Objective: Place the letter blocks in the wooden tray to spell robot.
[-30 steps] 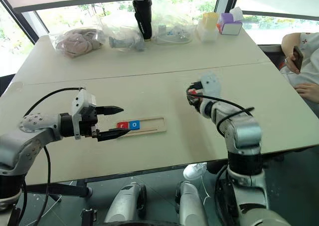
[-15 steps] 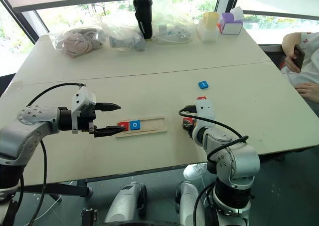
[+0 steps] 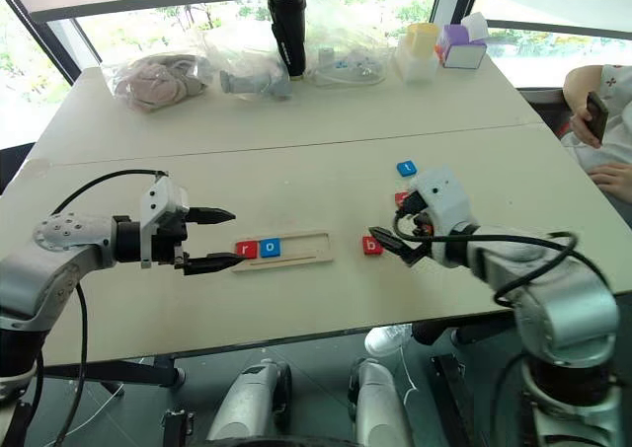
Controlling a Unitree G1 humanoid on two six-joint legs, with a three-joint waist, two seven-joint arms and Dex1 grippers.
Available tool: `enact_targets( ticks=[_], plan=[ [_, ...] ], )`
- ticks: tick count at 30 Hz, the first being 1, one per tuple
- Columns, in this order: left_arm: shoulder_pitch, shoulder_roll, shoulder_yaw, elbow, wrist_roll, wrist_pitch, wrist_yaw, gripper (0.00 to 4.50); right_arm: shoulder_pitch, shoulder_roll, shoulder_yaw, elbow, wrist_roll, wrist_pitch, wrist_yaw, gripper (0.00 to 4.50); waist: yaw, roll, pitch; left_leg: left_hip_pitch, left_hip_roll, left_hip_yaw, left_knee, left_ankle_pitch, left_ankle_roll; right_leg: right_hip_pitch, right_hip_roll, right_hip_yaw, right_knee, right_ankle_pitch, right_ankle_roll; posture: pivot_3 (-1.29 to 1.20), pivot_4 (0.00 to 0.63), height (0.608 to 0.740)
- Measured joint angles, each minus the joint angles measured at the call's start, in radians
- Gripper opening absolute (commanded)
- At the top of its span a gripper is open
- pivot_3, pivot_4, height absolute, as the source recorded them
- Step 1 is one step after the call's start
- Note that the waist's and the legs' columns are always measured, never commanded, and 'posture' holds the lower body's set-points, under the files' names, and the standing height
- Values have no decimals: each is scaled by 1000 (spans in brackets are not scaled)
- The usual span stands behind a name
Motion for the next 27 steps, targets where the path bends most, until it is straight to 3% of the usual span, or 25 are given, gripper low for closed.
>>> enact_targets(
  ticks=[3, 6, 11, 18, 21, 26, 27],
  plan=[
    [4, 19, -2, -9, 1, 5, -22, 4500, 41, -72, 46, 176, -21, -243, 192, 4488, -5, -1, 0, 0, 0, 3, -2, 0, 1, -2, 0, 2, 0, 0, 1, 0, 150, 740],
    [13, 48, 1, -50, -19, 28, -43, 4500, 21, -103, 182, 380, -131, -497, 305, 4488, -8, -1, 0, 0, 0, 4, -2, 1, 1, -2, 0, 2, 0, 0, 1, 0, 150, 740],
    [32, 81, 11, -85, -29, 43, -51, 4500, -116, -21, 331, 641, -240, -742, 385, 4488, -8, -2, 0, 1, 0, 3, -1, 1, 1, -2, 2, 2, 2, 1, 0, 0, 150, 740],
    [82, 85, 39, -130, -48, 66, -26, 4500, -209, 56, 410, 828, -318, -912, 428, 4488, 2, -2, 0, 0, 0, 4, 0, 1, 0, -2, 1, 3, 2, 1, 2, 0, 150, 740],
    [110, 87, 53, -165, -63, 83, -12, 4500, -223, 62, 416, 862, -326, -946, 447, 3684, 1, -2, 0, 1, 0, 4, 1, 1, 0, -1, 1, 3, 2, 3, 3, 0, 150, 740],
    [118, 87, 54, -177, -69, 90, 3, 4500, -225, 62, 416, 878, -329, -970, 472, 1216, 1, -2, 0, 1, 0, 3, 6, 1, 0, -1, 1, 3, 7, 1, 0, 0, 150, 740],
    [118, 87, 54, -177, -69, 90, 5, 4500, -225, 62, 416, 879, -330, -970, 474, 1179, 1, -2, 0, 1, 0, 3, 7, 1, 0, -1, 1, 3, 9, 1, 0, 0, 150, 740]
  ],
)
